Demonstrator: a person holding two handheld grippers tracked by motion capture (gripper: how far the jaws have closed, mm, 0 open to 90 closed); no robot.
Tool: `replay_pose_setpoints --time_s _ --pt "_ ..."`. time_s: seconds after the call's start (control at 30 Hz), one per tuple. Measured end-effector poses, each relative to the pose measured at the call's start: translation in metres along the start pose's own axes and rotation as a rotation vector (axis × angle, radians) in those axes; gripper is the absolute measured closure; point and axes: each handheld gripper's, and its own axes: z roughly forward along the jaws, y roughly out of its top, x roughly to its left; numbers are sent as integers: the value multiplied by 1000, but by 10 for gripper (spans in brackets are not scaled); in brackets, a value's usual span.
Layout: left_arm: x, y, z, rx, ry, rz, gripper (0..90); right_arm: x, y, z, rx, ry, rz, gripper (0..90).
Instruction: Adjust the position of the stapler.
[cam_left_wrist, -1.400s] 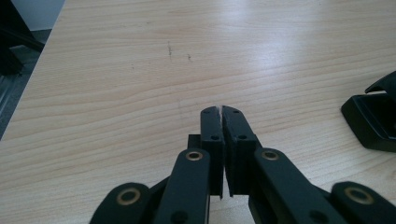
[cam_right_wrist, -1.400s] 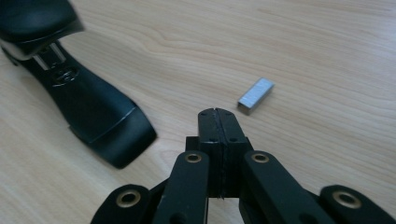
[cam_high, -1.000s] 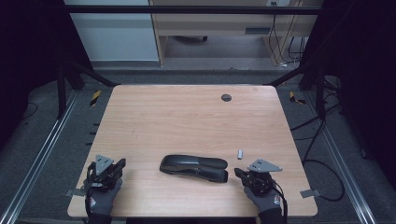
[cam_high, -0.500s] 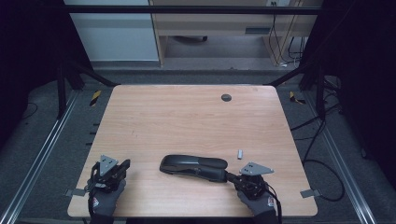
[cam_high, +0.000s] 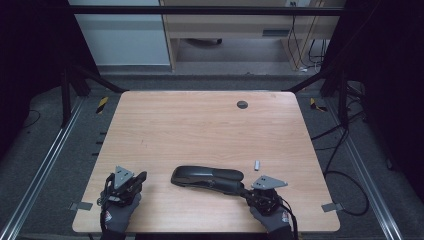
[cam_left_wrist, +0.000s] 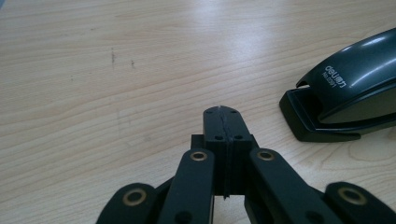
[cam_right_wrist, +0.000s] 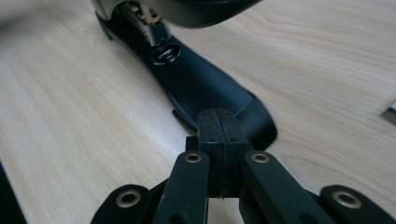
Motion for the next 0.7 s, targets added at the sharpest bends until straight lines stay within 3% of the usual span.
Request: replay_pose_setpoints --time_s 0.13,0.27,0.43,0.7 --pt "-6 0 1 3 -16 21 897 -3 0 0 -7 7 11 900" --pt "-16 1 4 18 -31 53 897 3 -1 3 10 23 -10 900" --pt "-15 0 4 20 -31 48 897 7 -3 7 30 39 -9 900" --pt "-13 -1 5 21 -21 41 897 5 -6 13 61 23 -10 900"
